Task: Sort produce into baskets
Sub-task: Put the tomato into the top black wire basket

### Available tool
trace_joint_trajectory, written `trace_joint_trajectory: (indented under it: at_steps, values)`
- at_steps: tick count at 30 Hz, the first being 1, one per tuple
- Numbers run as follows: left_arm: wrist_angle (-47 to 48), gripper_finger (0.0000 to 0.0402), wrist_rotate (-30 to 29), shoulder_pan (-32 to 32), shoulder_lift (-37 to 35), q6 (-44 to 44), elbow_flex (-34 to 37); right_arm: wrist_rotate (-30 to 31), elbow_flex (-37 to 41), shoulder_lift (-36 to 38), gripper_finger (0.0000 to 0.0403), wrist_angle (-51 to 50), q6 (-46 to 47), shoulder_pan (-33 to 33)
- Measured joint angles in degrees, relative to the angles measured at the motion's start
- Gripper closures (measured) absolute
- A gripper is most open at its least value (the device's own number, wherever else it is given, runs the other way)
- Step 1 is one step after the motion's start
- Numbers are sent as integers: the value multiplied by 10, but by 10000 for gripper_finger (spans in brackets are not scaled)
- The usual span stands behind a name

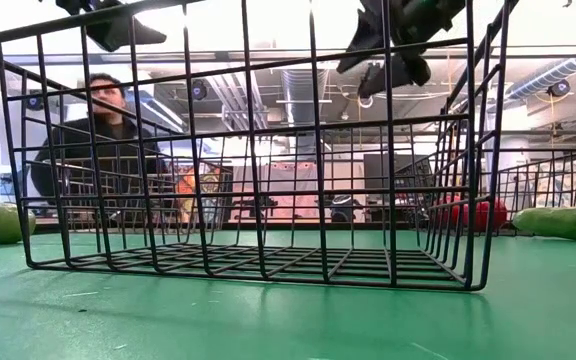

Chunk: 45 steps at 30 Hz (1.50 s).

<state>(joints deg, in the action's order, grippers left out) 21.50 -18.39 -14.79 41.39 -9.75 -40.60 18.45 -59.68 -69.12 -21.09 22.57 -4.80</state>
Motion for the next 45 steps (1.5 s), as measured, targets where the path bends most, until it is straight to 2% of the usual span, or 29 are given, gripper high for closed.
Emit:
trace_joint_trajectory:
  at_steps: [5, 9, 12, 15, 21, 23, 33, 40, 45]
  values:
    - [25, 8, -10, 0, 30, 5, -19, 2, 0, 0, 35, 1, 0, 9]
    - [142, 8, -20, 0, 53, -16, -98, 9, -5, 0, 35, 0, -8, 5]
    - [271, 8, -14, -3, 69, -119, -163, 12, -20, 0, 35, 4, -31, -2]
    - [386, 8, 29, -16, 84, -238, -197, 12, -39, -1, 35, 4, -67, -8]
    - [498, 8, 39, -41, 115, -404, -204, 12, -67, -3, 35, 15, -150, -12]
    - [516, 8, 47, -49, 130, -437, -201, 12, -67, -3, 35, 22, -173, -12]
    - [516, 8, 181, -92, 220, -571, -187, 10, -66, -34, 35, 16, -239, -12]
    - [504, 8, 267, -180, 278, -703, -186, 10, -66, -72, 35, 17, -275, -11]
    - [469, 8, 294, -252, 327, -800, -186, 11, -66, -75, 35, 21, -287, 30]
